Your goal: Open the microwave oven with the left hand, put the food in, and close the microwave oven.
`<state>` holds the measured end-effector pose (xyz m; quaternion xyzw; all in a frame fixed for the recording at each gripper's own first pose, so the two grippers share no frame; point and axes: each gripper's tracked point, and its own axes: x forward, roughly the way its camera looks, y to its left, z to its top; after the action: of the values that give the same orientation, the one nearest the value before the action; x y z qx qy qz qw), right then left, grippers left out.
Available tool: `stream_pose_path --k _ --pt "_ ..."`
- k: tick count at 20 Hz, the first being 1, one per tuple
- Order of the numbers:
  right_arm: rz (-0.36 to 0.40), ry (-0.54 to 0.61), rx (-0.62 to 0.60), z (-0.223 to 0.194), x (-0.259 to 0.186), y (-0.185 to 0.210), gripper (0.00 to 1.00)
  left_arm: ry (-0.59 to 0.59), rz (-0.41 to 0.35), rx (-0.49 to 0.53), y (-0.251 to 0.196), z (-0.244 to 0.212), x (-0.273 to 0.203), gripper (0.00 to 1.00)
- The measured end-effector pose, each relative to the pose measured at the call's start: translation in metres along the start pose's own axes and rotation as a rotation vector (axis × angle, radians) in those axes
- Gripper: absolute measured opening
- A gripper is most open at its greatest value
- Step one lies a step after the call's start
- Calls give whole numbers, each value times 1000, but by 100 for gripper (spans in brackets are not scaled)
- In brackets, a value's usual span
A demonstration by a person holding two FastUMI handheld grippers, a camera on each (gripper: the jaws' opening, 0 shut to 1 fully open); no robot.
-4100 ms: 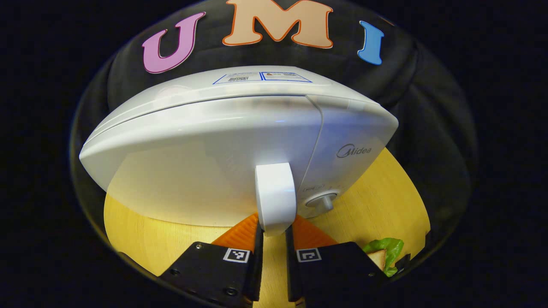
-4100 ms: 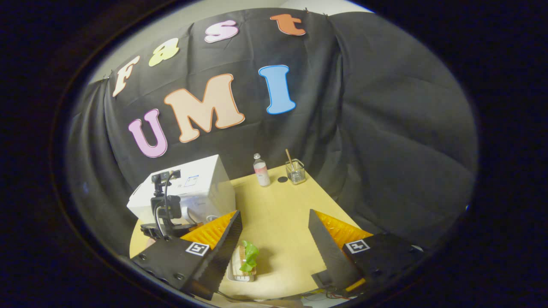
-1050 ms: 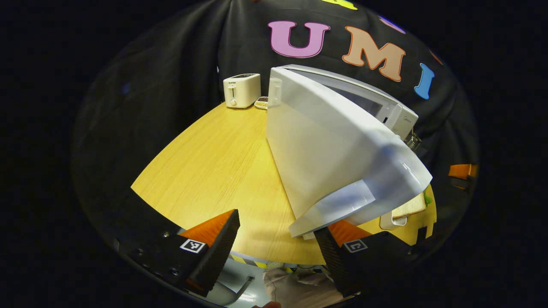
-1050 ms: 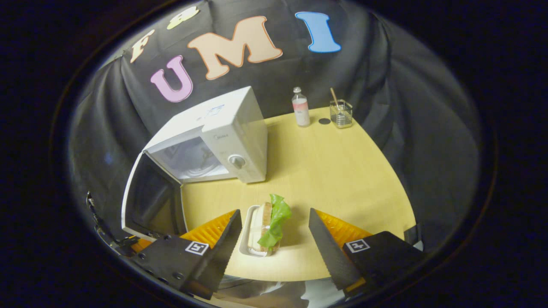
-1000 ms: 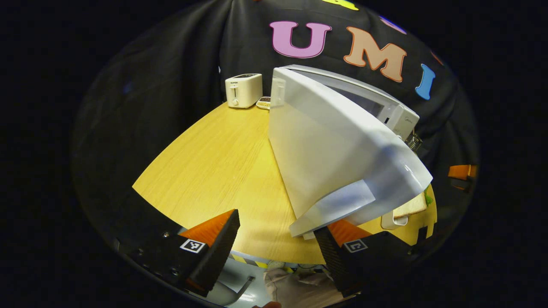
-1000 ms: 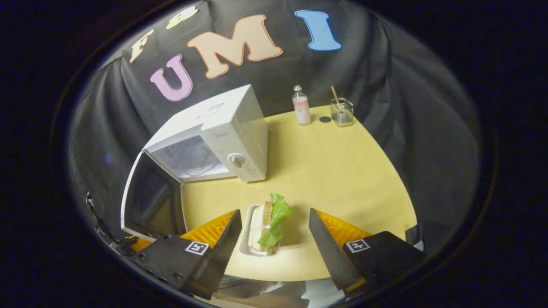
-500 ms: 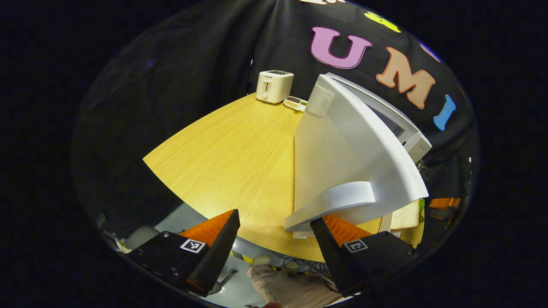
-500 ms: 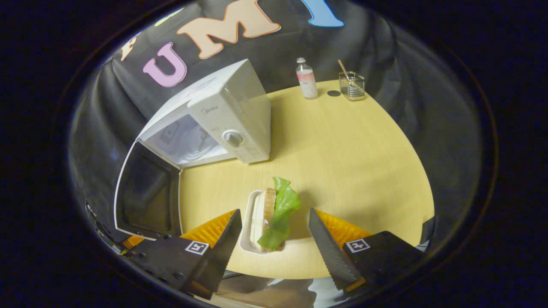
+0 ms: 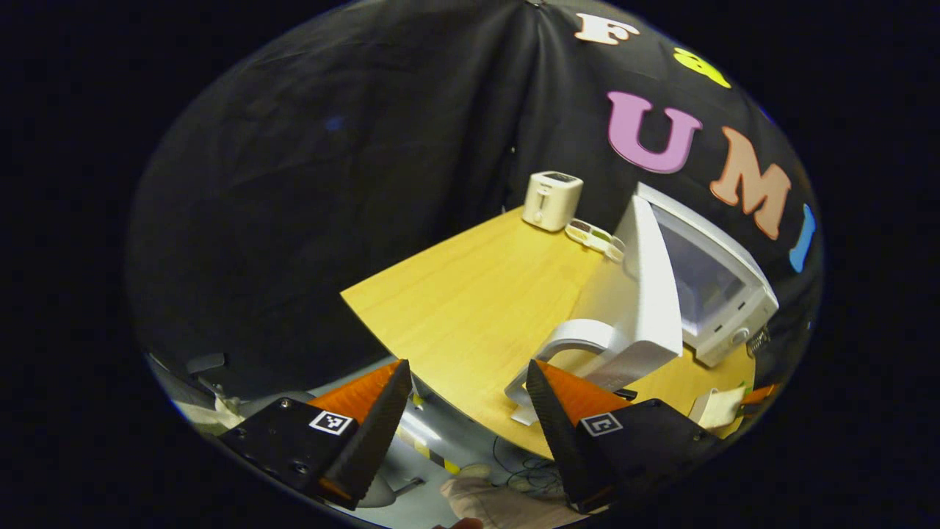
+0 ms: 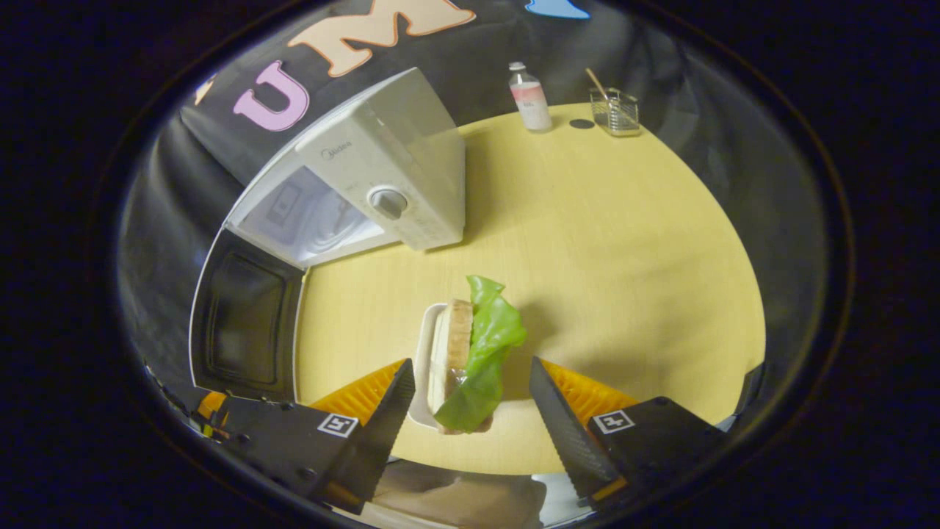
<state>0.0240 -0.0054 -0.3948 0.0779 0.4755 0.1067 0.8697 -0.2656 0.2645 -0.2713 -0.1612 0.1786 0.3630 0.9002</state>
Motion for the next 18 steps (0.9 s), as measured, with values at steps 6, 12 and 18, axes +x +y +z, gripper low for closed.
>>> stream_pose_path --k 6,12,18 --pt "66 118 35 -15 16 6 92 -234 219 -91 41 49 -41 96" --pt "122 170 58 -14 31 11 100 -339 267 -111 35 74 -84 96" --pt "153 186 100 -12 42 15 56 -346 245 -66 18 74 -90 96"
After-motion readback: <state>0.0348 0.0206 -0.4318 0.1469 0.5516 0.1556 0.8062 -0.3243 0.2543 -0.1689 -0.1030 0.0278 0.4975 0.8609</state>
